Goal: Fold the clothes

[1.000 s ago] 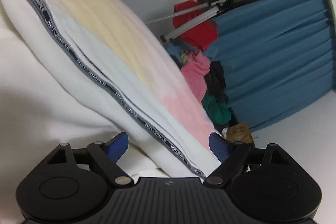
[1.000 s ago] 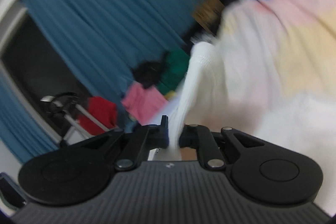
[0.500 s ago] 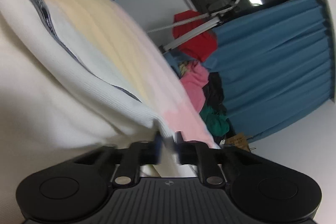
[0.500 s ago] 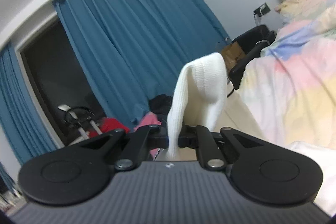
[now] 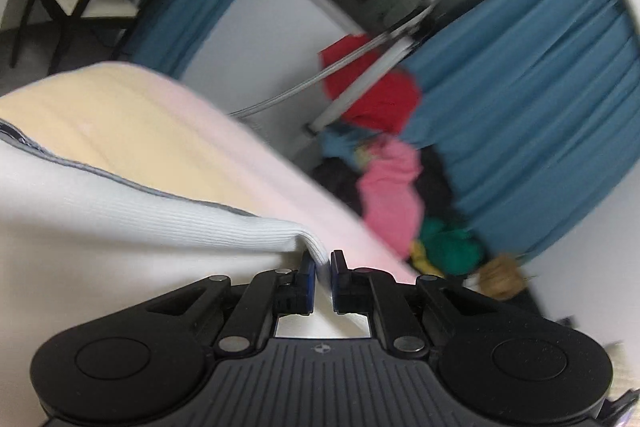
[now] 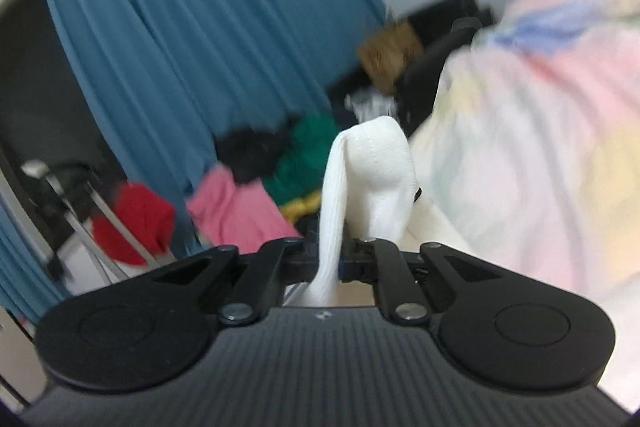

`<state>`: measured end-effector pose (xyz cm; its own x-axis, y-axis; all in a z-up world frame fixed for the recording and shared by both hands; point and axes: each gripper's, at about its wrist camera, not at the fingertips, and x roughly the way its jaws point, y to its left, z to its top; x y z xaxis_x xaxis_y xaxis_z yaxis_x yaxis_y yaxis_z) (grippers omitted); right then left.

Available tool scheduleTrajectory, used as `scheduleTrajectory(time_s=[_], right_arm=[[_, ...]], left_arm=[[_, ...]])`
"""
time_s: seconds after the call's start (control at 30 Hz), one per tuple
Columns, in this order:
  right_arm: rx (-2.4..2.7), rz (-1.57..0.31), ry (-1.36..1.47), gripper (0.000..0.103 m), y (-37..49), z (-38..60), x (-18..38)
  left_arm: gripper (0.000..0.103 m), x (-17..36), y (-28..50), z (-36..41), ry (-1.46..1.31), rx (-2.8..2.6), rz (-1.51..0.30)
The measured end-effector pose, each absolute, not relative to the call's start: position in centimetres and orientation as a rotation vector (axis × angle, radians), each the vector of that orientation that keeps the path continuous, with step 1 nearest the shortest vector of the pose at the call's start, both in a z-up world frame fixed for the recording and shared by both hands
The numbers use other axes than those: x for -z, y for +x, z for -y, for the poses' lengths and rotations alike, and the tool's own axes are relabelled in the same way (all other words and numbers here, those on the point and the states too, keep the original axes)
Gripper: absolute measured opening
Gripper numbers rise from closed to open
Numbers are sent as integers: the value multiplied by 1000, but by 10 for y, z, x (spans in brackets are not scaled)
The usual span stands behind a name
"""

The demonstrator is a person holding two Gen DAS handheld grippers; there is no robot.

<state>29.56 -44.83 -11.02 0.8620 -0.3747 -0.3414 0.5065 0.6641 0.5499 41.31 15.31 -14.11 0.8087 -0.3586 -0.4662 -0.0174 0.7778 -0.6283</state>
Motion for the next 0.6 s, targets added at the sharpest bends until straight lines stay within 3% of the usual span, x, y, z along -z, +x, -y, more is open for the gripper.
scheduleTrajectory(time_s=[0.17,0.23,0.27,0.3,0.37,0.43,0.5,0.6], right_arm=[[475,-327,638,14,336,454,149],[456,-330,627,17,327,452,152],[448,-317,636,23,316,449,152],[441,-304,644,29,305,446,152],[434,-260,681,54,276,439,152],[464,-232,712,71,247,435,154],[492,-229,773,74,222,436,160],[524,-334,834,74,204,440,170]], left_arm=[[13,162,439,-137,-546,162,-663],[27,158,438,-128,-494,187,-658],[43,155,436,-123,-458,202,-657],[53,151,430,-118,-410,216,-650],[57,143,408,-102,-299,265,-632],[62,136,386,-85,-186,318,-611],[70,134,364,-67,-84,366,-601],[73,143,335,-34,36,421,-620]])
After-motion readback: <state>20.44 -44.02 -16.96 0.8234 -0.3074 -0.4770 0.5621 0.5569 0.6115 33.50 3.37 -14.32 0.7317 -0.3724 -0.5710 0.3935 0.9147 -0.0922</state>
